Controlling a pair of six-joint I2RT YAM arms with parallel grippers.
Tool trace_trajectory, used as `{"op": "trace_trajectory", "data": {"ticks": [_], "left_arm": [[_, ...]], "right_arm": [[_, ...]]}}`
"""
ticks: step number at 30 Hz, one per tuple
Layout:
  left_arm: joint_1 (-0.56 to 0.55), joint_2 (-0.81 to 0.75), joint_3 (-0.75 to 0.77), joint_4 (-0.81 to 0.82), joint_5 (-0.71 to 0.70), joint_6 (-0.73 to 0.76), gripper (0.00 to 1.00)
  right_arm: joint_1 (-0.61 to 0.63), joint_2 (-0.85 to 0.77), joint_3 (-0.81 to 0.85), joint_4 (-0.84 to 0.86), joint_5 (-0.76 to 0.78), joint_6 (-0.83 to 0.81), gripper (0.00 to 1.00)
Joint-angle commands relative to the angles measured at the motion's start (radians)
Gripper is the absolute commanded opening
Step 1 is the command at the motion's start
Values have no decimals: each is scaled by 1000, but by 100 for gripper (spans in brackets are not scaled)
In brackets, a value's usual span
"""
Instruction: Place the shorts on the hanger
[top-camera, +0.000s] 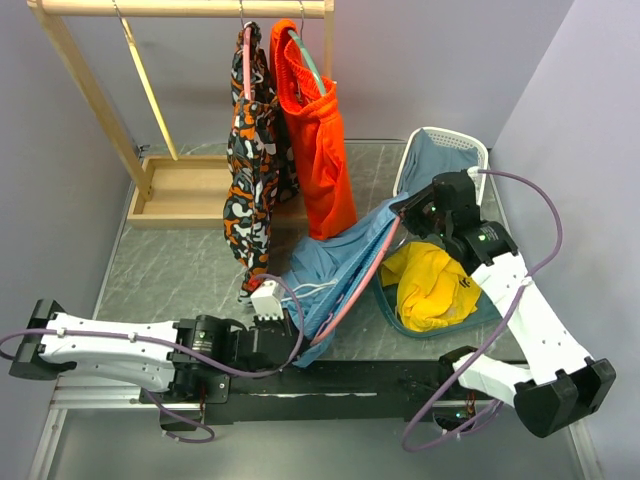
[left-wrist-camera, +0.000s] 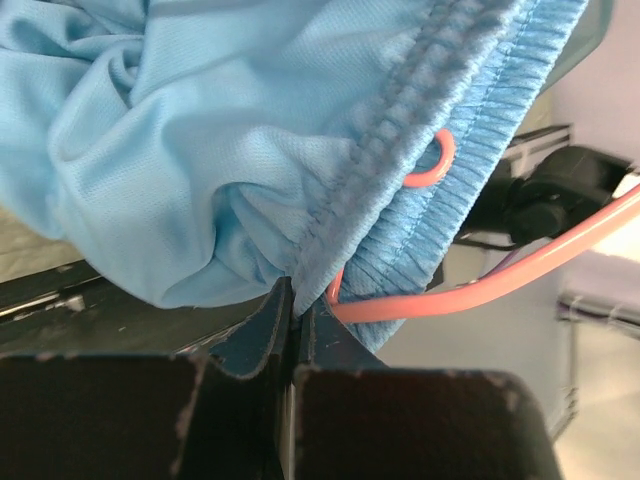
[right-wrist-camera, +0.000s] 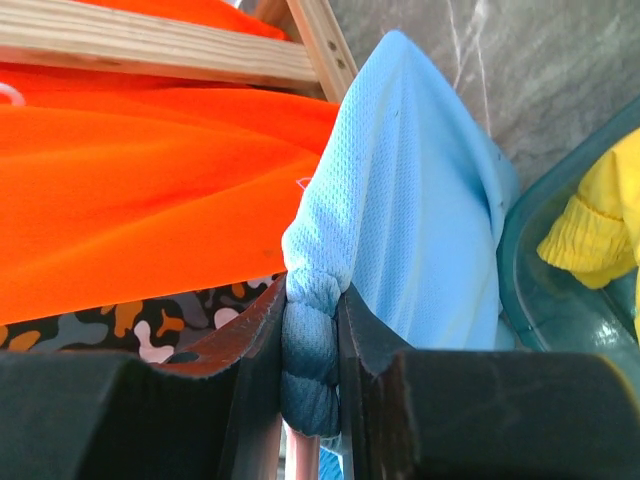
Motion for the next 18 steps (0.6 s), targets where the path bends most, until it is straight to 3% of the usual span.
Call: {"op": "trace_trajectory", "data": {"ticks": [1,4,7,10,18], "left_arm": [[14,14,87,-189,113,80,1],[86,4,106,-169,171,160,1],[190,-12,100,-60,349,286,1],[193,20,121,-78,387,314,1],[193,6,58,-52,525,329,1]], "right_arm": [[32,-48,43,207,338,-53,0],[90,-55,44,200,407,-67,0],[95,-68,37,201,462,-82,0],[73,-46,56,203,527,-124,0],[15,24,121,218,517,-154,0]]}}
